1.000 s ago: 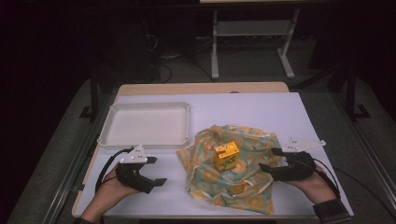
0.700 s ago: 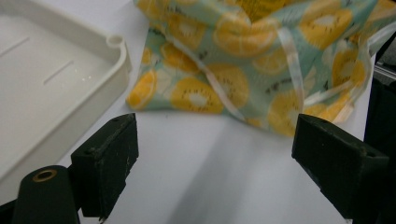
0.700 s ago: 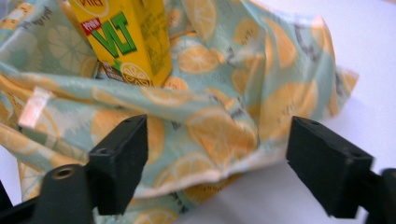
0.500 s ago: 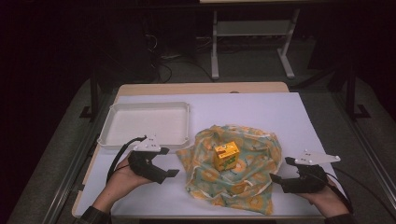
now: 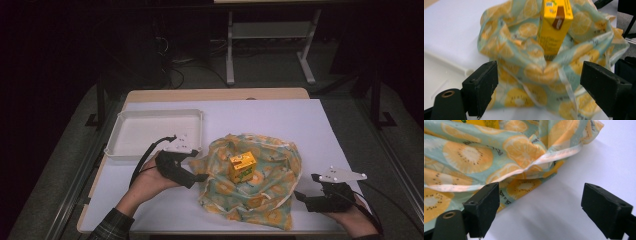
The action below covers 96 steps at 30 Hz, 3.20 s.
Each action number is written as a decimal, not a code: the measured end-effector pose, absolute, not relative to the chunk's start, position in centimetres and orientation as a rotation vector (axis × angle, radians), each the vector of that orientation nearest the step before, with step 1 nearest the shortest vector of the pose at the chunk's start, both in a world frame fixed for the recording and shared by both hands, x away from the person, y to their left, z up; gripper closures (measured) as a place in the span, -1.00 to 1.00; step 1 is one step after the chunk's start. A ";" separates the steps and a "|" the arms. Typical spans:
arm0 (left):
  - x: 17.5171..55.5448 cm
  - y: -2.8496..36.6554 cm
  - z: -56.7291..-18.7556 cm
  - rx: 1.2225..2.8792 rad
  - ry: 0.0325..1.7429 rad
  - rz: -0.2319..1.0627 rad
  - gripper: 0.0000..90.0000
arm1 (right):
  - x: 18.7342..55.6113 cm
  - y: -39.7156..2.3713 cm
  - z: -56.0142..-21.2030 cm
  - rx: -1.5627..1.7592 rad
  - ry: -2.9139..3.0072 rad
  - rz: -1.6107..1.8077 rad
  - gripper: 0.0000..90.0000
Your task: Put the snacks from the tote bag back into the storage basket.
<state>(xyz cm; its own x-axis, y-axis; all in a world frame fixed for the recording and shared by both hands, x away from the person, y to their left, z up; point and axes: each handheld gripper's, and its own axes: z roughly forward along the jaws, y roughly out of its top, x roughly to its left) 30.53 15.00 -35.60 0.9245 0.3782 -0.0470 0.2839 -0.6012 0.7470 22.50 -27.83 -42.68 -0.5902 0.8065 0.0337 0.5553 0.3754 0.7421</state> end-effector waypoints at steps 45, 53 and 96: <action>33.2 3.2 -36.8 2.498 0.326 0.082 -0.48 | 22.9 -27.7 -43.5 1.198 2.337 0.998 -0.69; 33.4 2.7 -37.2 2.521 0.326 0.093 -0.14 | 22.9 -27.8 -43.5 1.198 2.337 0.997 -0.69; 33.4 6.0 -32.4 2.352 0.315 0.063 0.16 | 22.8 -28.2 -43.7 1.212 2.340 0.978 -0.69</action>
